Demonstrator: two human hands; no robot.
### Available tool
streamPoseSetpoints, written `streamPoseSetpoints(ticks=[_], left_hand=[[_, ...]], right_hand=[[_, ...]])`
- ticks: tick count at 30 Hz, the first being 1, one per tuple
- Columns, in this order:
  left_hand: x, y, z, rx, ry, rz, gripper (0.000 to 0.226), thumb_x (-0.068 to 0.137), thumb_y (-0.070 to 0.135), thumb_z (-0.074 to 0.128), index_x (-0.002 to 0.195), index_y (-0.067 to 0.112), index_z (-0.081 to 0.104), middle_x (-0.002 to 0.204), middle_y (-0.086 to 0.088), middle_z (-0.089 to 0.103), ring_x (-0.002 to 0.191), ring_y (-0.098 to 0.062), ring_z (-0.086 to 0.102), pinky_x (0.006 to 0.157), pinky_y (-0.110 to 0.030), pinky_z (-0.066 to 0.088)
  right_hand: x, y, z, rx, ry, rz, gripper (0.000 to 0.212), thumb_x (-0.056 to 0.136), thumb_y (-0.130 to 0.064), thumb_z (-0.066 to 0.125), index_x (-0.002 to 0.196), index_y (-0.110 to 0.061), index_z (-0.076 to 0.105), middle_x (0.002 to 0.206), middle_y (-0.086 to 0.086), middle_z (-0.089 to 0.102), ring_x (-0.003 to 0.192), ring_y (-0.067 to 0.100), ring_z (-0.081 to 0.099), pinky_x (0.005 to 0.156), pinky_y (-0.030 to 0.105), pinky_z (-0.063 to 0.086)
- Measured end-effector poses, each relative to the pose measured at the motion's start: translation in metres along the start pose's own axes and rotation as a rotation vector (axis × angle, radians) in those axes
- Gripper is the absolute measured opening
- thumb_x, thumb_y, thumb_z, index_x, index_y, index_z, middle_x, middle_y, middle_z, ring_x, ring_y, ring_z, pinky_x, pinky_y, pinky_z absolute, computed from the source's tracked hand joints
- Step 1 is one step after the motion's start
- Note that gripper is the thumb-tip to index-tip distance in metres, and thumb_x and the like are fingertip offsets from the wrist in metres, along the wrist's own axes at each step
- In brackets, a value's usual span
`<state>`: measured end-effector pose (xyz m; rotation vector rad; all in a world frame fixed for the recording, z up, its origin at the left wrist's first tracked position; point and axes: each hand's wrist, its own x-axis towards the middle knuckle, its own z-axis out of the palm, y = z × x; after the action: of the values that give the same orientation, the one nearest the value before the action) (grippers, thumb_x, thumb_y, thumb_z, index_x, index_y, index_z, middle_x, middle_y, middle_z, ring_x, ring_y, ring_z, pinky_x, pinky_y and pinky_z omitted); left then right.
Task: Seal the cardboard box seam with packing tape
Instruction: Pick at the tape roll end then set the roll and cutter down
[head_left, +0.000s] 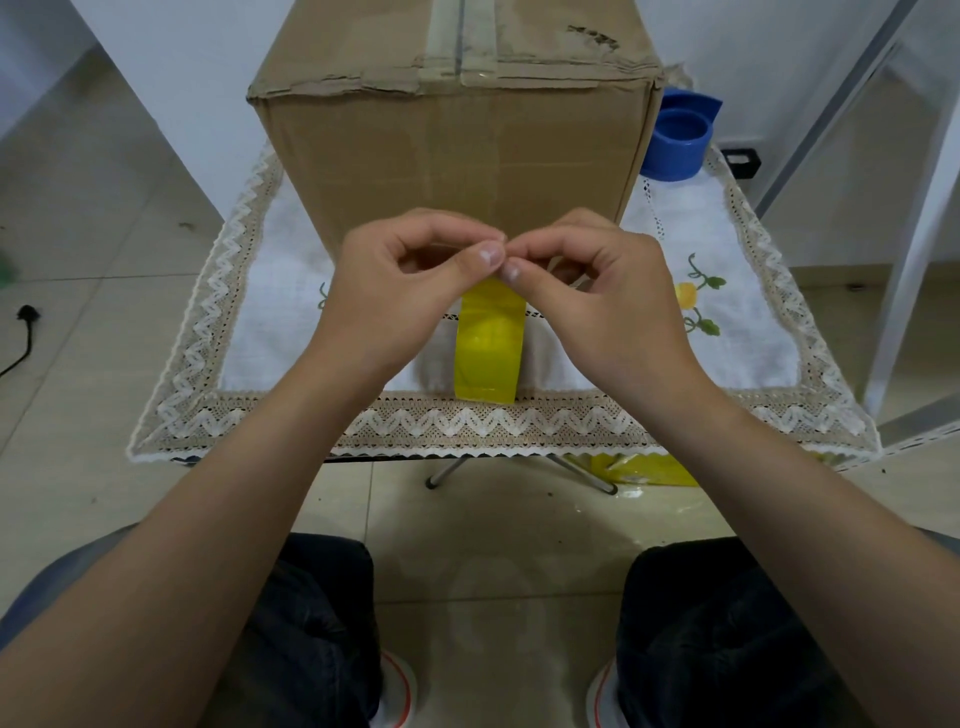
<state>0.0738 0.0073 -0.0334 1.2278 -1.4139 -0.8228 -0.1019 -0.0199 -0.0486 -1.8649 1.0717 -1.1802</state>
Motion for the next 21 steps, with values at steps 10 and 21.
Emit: streamPoseSetpoints(ticks=[10, 21], left_hand=[[0.0003, 0.0008, -0.0017, 0.010, -0.049, 0.017, 0.016, 0.092, 0.008, 0.073, 0.106, 0.016, 0.075, 0.101, -0.003, 0.076, 0.092, -0.005, 0.072, 0.081, -0.020, 0.056], [-0.0016, 0.0007, 0.0037, -0.056, 0.059, 0.013, 0.012, 0.089, 0.006, 0.077, 0.094, 0.017, 0.078, 0.079, 0.015, 0.078, 0.082, 0.000, 0.073, 0.076, -0.017, 0.055]], right_hand=[[-0.0017, -0.0020, -0.0016, -0.086, -0.010, -0.043, 0.008, 0.092, -0.018, 0.079, 0.091, -0.026, 0.076, 0.087, -0.009, 0.063, 0.070, 0.001, 0.056, 0.064, 0.013, 0.043], [-0.0013, -0.0040, -0.0016, -0.053, -0.023, -0.017, 0.008, 0.093, -0.020, 0.079, 0.087, -0.024, 0.075, 0.087, -0.005, 0.064, 0.073, 0.009, 0.058, 0.066, 0.018, 0.046]])
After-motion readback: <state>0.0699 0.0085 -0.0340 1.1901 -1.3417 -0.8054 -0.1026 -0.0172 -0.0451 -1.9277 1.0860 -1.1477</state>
